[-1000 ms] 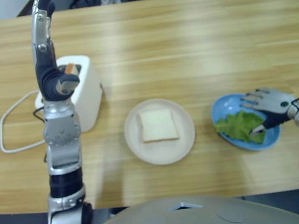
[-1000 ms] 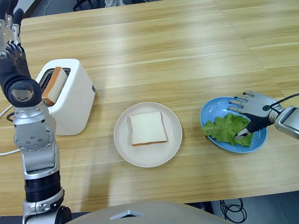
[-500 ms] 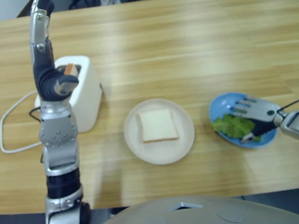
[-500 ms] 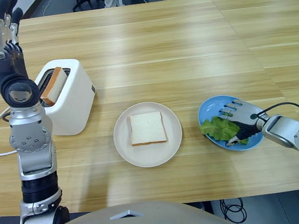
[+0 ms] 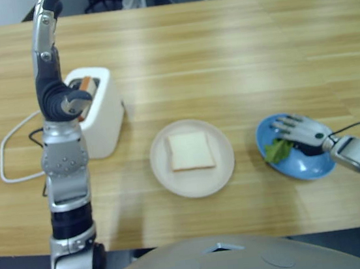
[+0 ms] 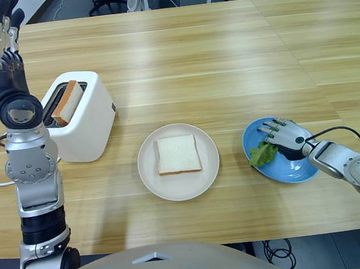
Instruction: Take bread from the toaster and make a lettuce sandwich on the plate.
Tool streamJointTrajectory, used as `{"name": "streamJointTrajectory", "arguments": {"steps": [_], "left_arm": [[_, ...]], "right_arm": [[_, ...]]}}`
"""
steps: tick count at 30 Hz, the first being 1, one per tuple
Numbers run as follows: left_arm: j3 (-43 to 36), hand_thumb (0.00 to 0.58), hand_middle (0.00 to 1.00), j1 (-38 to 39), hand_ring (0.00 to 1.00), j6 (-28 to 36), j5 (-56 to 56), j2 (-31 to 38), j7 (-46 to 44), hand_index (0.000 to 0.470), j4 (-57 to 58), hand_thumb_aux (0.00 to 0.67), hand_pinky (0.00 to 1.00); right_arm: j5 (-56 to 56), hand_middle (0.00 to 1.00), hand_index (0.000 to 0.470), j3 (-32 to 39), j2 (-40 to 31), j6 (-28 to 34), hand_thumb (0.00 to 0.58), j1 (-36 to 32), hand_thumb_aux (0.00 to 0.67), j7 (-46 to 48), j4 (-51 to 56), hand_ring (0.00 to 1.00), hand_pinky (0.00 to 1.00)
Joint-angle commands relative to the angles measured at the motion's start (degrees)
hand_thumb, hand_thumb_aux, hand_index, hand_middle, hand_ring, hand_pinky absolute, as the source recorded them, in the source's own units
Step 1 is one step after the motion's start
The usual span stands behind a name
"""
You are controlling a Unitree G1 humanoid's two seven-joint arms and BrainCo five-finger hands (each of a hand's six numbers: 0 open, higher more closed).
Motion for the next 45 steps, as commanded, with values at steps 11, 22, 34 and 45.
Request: {"name": "streamJointTrajectory", "arguments": {"steps": [11, 22, 34, 45], "left_arm": [[-0.6, 0.0, 0.0, -1.3, 0.0, -0.4, 0.8, 0.4, -0.4, 0.0, 1.5, 0.0, 0.0], [-1.6, 0.0, 0.0, -3.0, 0.0, -1.3, 1.5, 0.1, 0.1, 0.0, 3.8, 0.0, 0.0], [-2.9, 0.0, 0.0, -4.9, 0.0, -3.0, 2.3, -0.2, 0.7, 0.0, 7.2, 0.0, 0.0], [-3.8, 0.0, 0.0, -5.8, 0.0, -3.8, 2.4, -0.2, 0.6, 0.0, 8.7, 0.0, 0.0]], "right_arm": [[-0.8, 1.0, 0.46, 2.1, 0.8, 3.4, 0.58, -1.6, 0.67, -12.6, 5.4, 1.0, 1.0], [2.8, 1.0, 0.46, -3.3, 0.1, 6.1, 0.58, -3.0, 0.67, -16.8, -4.9, 1.0, 1.0], [1.3, 1.0, 0.46, 11.2, 20.5, -4.1, 0.58, -19.1, 0.67, -7.9, -9.5, 1.0, 1.0], [3.9, 0.86, 0.46, 18.2, 26.2, -11.0, 0.58, -19.8, 0.67, -0.8, -5.6, 0.86, 0.86]]}}
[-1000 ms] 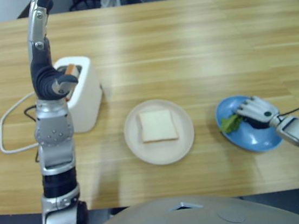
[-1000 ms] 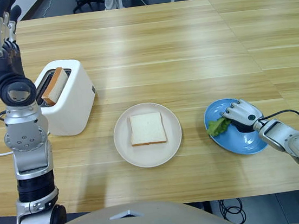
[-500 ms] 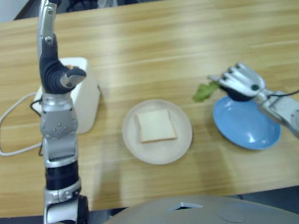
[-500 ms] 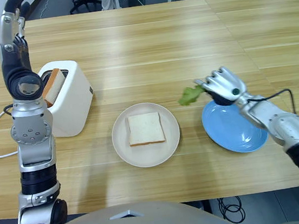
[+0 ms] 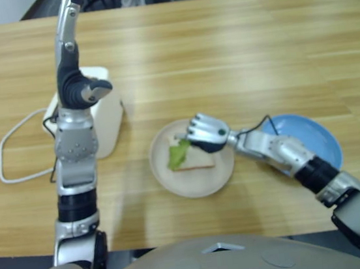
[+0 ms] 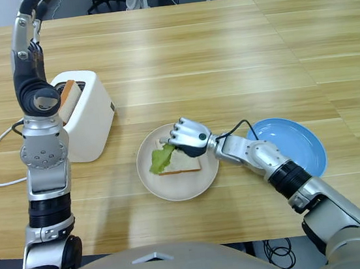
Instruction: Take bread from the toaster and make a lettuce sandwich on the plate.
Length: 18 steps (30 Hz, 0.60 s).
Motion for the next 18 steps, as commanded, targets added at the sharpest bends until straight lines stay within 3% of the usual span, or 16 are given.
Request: {"name": "streamJointTrajectory", "arguments": {"steps": [1, 3, 6, 7, 8, 9, 10, 11, 12, 13, 18], "left_arm": [[-0.2, 0.0, 0.0, -0.2, 0.0, 0.1, 0.2, -0.2, 0.0, 0.0, 0.6, 0.0, 0.0], [-0.2, 0.0, 0.0, -0.1, 0.0, 0.1, 0.3, -0.2, 0.0, 0.0, 0.5, 0.0, 0.0], [-0.2, 0.0, 0.0, 0.0, 0.0, 0.3, 0.3, -0.1, -0.1, 0.0, 0.3, 0.0, 0.0], [-0.1, 0.0, 0.0, 0.1, 0.0, 0.4, 0.2, -0.1, -0.1, 0.0, 0.1, 0.0, 0.0], [0.0, 0.0, 0.0, 0.2, 0.0, 0.4, 0.2, 0.0, -0.2, 0.0, 0.0, 0.0, 0.0], [0.0, 0.0, 0.0, 0.4, 0.0, 0.4, 0.1, 0.0, -0.2, 0.0, -0.1, 0.0, 0.0], [0.0, 0.0, 0.0, 0.4, 0.0, 0.5, 0.1, 0.0, -0.2, 0.0, -0.1, 0.0, 0.0], [0.1, 0.0, 0.0, 0.5, 0.0, 0.5, 0.1, 0.1, -0.2, 0.0, -0.2, 0.0, 0.0], [0.1, 0.0, 0.0, 0.6, 0.0, 0.5, 0.1, 0.1, -0.3, 0.0, -0.3, 0.0, 0.0], [0.2, 0.0, 0.0, 0.6, 0.0, 0.6, 0.0, 0.2, -0.3, 0.0, -0.4, 0.0, 0.0], [0.3, 0.0, 0.0, 0.9, 0.0, 0.6, -0.2, 0.3, -0.6, 0.0, -0.5, 0.0, 0.0]], "right_arm": [[1.5, 0.86, 0.46, 0.2, -1.0, -1.2, 0.58, 0.7, 0.67, 3.1, 2.0, 0.86, 0.86], [1.8, 0.78, 0.435, -0.2, -1.7, -1.2, 0.578, 0.9, 0.633, 4.3, 2.7, 0.78, 0.78], [2.0, 0.65, 0.292, -0.7, -2.7, -0.6, 0.503, 1.2, 0.426, 5.4, 3.3, 0.65, 0.65], [1.6, 0.65, 0.292, -0.8, -3.0, -0.1, 0.503, 1.1, 0.426, 5.6, 3.5, 0.65, 0.65], [1.4, 0.42, 0.222, -0.8, -3.2, 0.2, 0.425, 1.0, 0.323, 5.8, 3.7, 0.42, 0.42], [1.2, 0.42, 0.222, -0.8, -3.4, 0.5, 0.425, 0.9, 0.323, 5.7, 4.2, 0.42, 0.42], [1.0, 0.36, 0.087, -0.9, -3.6, 0.9, 0.198, 0.8, 0.126, 5.5, 4.7, 0.36, 0.36], [0.7, 0.36, 0.087, -1.0, -3.8, 1.3, 0.198, 0.6, 0.126, 5.2, 5.1, 0.36, 0.36], [0.5, 0.36, 0.067, -1.1, -4.0, 1.8, 0.156, 0.3, 0.097, 4.8, 5.8, 0.36, 0.36], [0.4, 0.35, 0.029, -1.2, -4.1, 2.2, 0.071, 0.0, 0.042, 4.4, 6.6, 0.35, 0.35], [0.2, 0.35, 0.016, -0.8, -3.8, 3.3, 0.04, -0.9, 0.024, 2.9, 9.4, 0.35, 0.35]]}}
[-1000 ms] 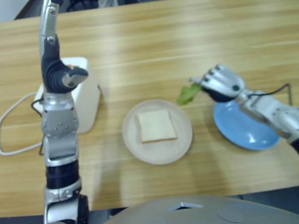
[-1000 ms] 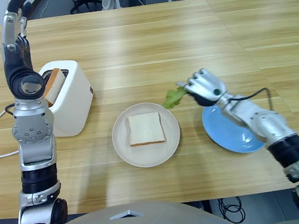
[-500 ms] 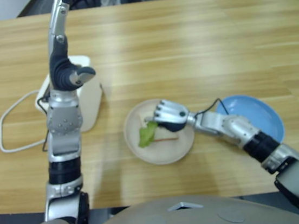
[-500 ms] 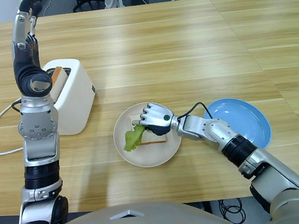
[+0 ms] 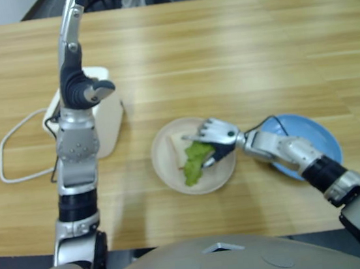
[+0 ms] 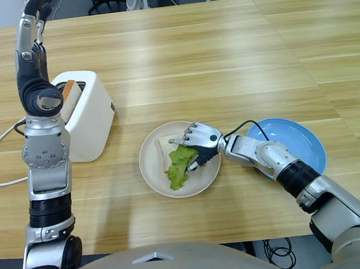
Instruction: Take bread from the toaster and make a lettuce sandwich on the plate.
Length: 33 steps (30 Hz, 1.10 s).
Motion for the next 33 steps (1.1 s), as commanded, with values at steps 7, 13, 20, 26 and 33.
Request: {"name": "streamJointTrajectory", "arguments": {"steps": [7, 13, 20, 26, 33], "left_arm": [[0.4, 0.0, 0.0, 0.9, 0.0, 0.5, -0.3, 0.6, -0.7, 0.0, -0.6, 0.0, 0.0], [0.3, 0.0, 0.0, 1.3, 0.0, 0.9, -0.2, 0.6, -0.9, 0.0, -1.0, 0.0, 0.0], [0.1, 0.0, 0.0, 1.8, 0.0, 1.2, 0.0, 0.6, -1.1, 0.0, -1.3, 0.0, 0.0], [0.1, 0.0, 0.0, 1.8, 0.0, 1.1, -0.2, 0.8, -1.3, 0.0, -1.4, 0.0, 0.0], [0.2, 0.0, 0.0, 1.8, 0.0, 1.1, 0.0, 0.8, -1.5, 0.0, -1.3, 0.0, 0.0]], "right_arm": [[-1.1, 0.35, 0.0, 0.1, 0.6, 2.2, 0.0, -0.8, 0.0, -1.3, 3.6, 0.35, 0.35], [-0.9, 0.35, 0.0, 0.0, 0.6, 2.6, 0.0, -0.6, 0.0, -1.3, 2.2, 0.35, 0.35], [-0.8, 0.33, 0.0, -1.4, 0.1, 3.9, 0.0, 0.0, 0.0, -2.2, -2.8, 0.33, 0.33], [0.2, 0.05, 0.0, -2.4, 0.0, 3.9, 0.0, 1.0, 0.0, -1.3, -5.5, 0.05, 0.05], [1.6, 0.0, 0.0, -4.2, -1.4, 4.0, 0.0, 1.4, 0.0, 0.6, -7.4, 0.0, 0.0]]}}
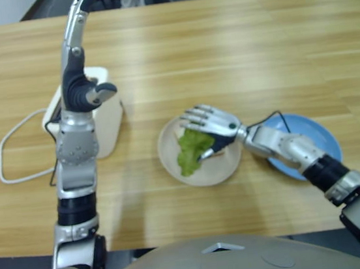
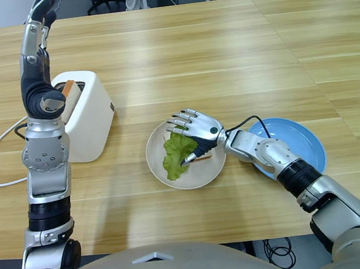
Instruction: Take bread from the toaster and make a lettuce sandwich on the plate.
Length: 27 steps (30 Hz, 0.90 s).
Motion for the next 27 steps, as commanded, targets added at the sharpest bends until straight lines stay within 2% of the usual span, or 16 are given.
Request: {"name": "streamJointTrajectory", "arguments": {"steps": [1, 9, 21, 27], "left_arm": [[0.2, 0.0, 0.0, 0.4, 0.0, 0.2, 0.1, 0.4, -0.3, 0.0, -0.8, 0.0, 0.0], [0.7, 0.0, 0.0, 0.7, 0.0, 0.2, 0.1, 0.7, -0.3, 0.0, -1.2, 0.0, 0.0], [1.3, 0.0, 0.0, 0.6, 0.0, 0.3, -0.5, 0.9, -0.4, 0.0, -1.5, 0.0, 0.0], [1.7, 0.0, 0.0, 0.4, 0.0, 0.3, -0.8, 1.1, -0.5, 0.0, -1.5, 0.0, 0.0]], "right_arm": [[0.8, 0.0, 0.0, -1.8, -1.1, 0.3, 0.0, 0.3, 0.0, 1.4, -0.2, 0.0, 0.0], [0.5, 0.0, 0.0, -3.3, -1.6, 1.4, 0.0, -0.5, 0.0, 1.6, 2.1, 0.0, 0.0], [-0.7, 0.0, 0.0, -6.1, -0.7, 5.8, 0.0, -1.5, 0.0, -4.6, 2.2, 0.0, 0.0], [1.1, 0.0, 0.0, -6.9, 0.0, 5.6, 0.0, -2.0, 0.0, -6.0, 3.2, 0.0, 0.0]]}}
